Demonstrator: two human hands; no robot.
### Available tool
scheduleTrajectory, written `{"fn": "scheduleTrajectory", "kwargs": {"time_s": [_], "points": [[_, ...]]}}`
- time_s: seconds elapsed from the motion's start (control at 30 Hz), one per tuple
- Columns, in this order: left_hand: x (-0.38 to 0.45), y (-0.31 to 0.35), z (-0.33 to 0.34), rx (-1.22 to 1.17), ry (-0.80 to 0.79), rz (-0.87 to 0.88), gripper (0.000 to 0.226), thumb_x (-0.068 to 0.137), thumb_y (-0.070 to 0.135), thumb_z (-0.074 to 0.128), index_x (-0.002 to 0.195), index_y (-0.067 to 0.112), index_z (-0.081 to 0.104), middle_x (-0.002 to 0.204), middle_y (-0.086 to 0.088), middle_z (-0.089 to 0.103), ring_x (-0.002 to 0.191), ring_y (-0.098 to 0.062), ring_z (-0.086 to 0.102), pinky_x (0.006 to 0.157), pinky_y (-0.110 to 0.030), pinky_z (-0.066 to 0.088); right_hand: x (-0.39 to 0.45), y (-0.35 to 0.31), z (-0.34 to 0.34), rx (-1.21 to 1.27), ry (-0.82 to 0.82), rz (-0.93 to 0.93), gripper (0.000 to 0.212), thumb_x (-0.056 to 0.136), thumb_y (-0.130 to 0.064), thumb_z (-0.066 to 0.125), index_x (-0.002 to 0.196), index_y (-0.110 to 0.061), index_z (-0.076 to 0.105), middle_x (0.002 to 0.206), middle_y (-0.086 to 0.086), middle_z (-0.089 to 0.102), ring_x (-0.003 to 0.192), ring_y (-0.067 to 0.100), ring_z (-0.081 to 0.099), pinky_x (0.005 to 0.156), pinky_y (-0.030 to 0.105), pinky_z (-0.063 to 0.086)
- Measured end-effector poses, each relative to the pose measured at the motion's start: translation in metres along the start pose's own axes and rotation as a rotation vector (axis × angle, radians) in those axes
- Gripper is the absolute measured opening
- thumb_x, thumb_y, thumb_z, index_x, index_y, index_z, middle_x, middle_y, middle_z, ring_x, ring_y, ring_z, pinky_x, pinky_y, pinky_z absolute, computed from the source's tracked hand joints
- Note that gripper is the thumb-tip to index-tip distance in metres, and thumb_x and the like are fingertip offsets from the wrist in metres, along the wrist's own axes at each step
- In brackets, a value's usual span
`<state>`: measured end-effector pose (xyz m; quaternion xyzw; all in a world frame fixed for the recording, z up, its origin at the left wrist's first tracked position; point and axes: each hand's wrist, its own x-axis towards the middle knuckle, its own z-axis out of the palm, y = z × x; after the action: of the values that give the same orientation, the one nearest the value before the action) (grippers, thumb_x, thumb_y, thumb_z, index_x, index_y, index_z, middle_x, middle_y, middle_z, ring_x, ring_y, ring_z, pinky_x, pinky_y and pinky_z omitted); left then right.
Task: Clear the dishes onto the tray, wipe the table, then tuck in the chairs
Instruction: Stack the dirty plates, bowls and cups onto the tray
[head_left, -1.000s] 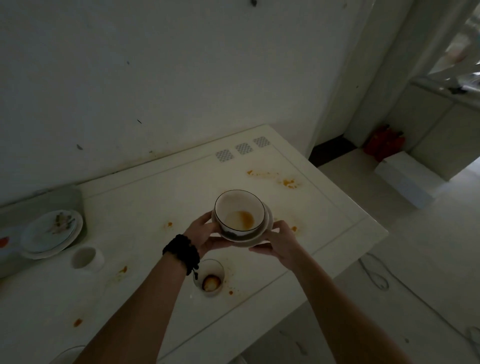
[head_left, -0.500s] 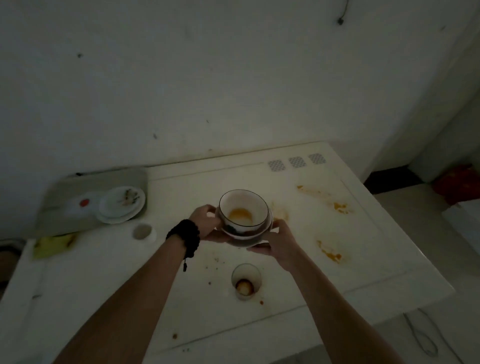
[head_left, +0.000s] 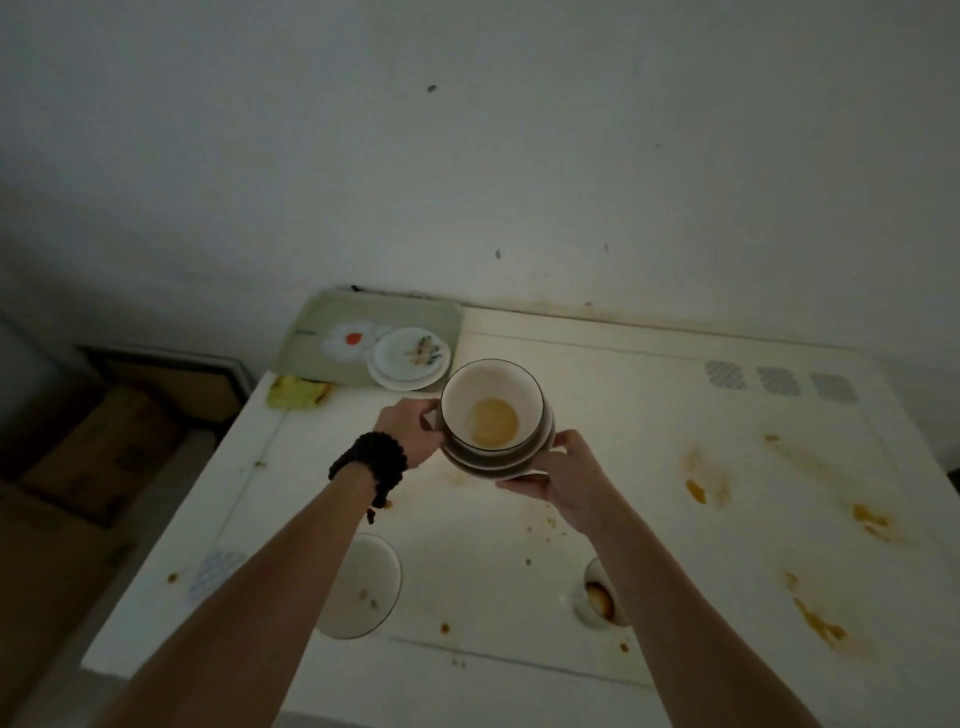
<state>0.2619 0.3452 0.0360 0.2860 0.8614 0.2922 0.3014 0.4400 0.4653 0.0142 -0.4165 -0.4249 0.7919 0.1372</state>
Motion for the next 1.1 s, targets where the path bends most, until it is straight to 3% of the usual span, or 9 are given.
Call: {"fn": "scheduleTrajectory", "kwargs": {"time_s": [0.07, 0.2, 0.27, 0.63, 0.73, 0.8, 0.9, 0.97, 1.1], "points": [[-0.007, -0.023, -0.015, -0.187, -0.039, -0.073, 0.049, 0.089, 0.027, 0.059, 0.137, 0.034, 0.053, 0.093, -0.001, 0.070, 0.078, -0.018, 0.067, 0.060, -0.028, 0.057, 0.000, 0.006, 0.021, -0.002, -0.029, 0.022, 0.040, 0.086, 0.022, 0.048, 0.113, -0.007, 0.040, 0.107, 0.027, 0.060, 0.088, 0.047, 0.069, 0.076, 0.053, 0.061], [-0.034, -0.071, -0.041, -0.926, -0.194, -0.234, 0.029, 0.095, 0.027, 0.055, 0.122, 0.036, 0.062, 0.109, -0.008, 0.070, 0.107, -0.038, 0.065, 0.089, -0.059, 0.052, -0.002, 0.024, 0.068, 0.003, -0.087, 0.057, 0.039, 0.087, 0.022, 0.048, 0.113, -0.006, 0.040, 0.115, 0.031, 0.058, 0.097, 0.053, 0.067, 0.075, 0.054, 0.061], [-0.041, -0.101, -0.044, -1.124, -0.298, -0.148, 0.050, 0.092, 0.008, 0.052, 0.129, 0.041, 0.056, 0.120, -0.015, 0.067, 0.113, -0.044, 0.061, 0.092, -0.065, 0.047, -0.002, 0.034, 0.090, -0.004, -0.118, 0.069, 0.037, 0.088, 0.020, 0.049, 0.113, -0.005, 0.041, 0.116, 0.030, 0.058, 0.094, 0.050, 0.069, 0.079, 0.056, 0.060], [-0.078, -0.214, -0.085, -1.377, -0.139, -0.027, 0.066, 0.073, -0.001, 0.061, 0.134, 0.022, 0.053, 0.129, -0.021, 0.060, 0.103, -0.041, 0.065, 0.083, -0.053, 0.056, -0.016, 0.077, 0.186, -0.103, -0.377, 0.230, 0.037, 0.087, 0.018, 0.046, 0.123, 0.012, 0.050, 0.123, 0.033, 0.060, 0.103, 0.048, 0.067, 0.091, 0.052, 0.057], [-0.086, -0.239, -0.092, -1.463, -0.092, -0.043, 0.065, 0.071, -0.001, 0.058, 0.134, 0.018, 0.053, 0.125, -0.021, 0.061, 0.099, -0.038, 0.067, 0.087, -0.055, 0.055, -0.004, 0.107, 0.188, -0.216, -0.155, 0.236, 0.029, 0.090, 0.010, 0.046, 0.116, 0.004, 0.055, 0.105, 0.023, 0.065, 0.085, 0.036, 0.070, 0.074, 0.040, 0.062], [-0.089, -0.257, -0.098, -1.458, -0.085, -0.021, 0.061, 0.075, -0.001, 0.055, 0.133, 0.018, 0.054, 0.126, -0.020, 0.061, 0.102, -0.037, 0.066, 0.089, -0.055, 0.054, 0.007, 0.142, 0.180, -0.709, 0.078, 0.183, 0.019, 0.091, -0.005, 0.055, 0.108, 0.000, 0.061, 0.094, 0.015, 0.065, 0.079, 0.028, 0.065, 0.068, 0.034, 0.054], [-0.091, -0.274, -0.106, -1.451, -0.086, -0.014, 0.059, 0.081, -0.004, 0.049, 0.135, 0.019, 0.052, 0.128, -0.019, 0.061, 0.102, -0.039, 0.065, 0.090, -0.056, 0.053, 0.015, 0.191, 0.157, -1.295, 0.228, 0.217, 0.040, 0.084, -0.022, 0.061, 0.119, -0.003, 0.055, 0.114, 0.016, 0.062, 0.103, 0.032, 0.063, 0.083, 0.039, 0.055], [-0.092, -0.284, -0.112, -1.440, -0.102, -0.011, 0.061, 0.079, -0.005, 0.049, 0.136, 0.019, 0.052, 0.128, -0.019, 0.061, 0.101, -0.041, 0.065, 0.088, -0.056, 0.054, 0.012, 0.213, 0.152, -1.318, 0.268, 0.250, 0.044, 0.085, -0.018, 0.060, 0.126, -0.003, 0.052, 0.120, 0.019, 0.060, 0.104, 0.035, 0.064, 0.082, 0.042, 0.059], [-0.094, -0.297, -0.117, -1.445, -0.119, -0.040, 0.068, 0.072, -0.003, 0.055, 0.136, 0.019, 0.051, 0.126, -0.021, 0.061, 0.100, -0.042, 0.066, 0.085, -0.055, 0.056, 0.009, 0.217, 0.154, -0.997, 0.348, 0.277, 0.034, 0.088, 0.000, 0.054, 0.122, -0.001, 0.061, 0.106, 0.022, 0.062, 0.079, 0.037, 0.068, 0.050, 0.046, 0.061]]}}
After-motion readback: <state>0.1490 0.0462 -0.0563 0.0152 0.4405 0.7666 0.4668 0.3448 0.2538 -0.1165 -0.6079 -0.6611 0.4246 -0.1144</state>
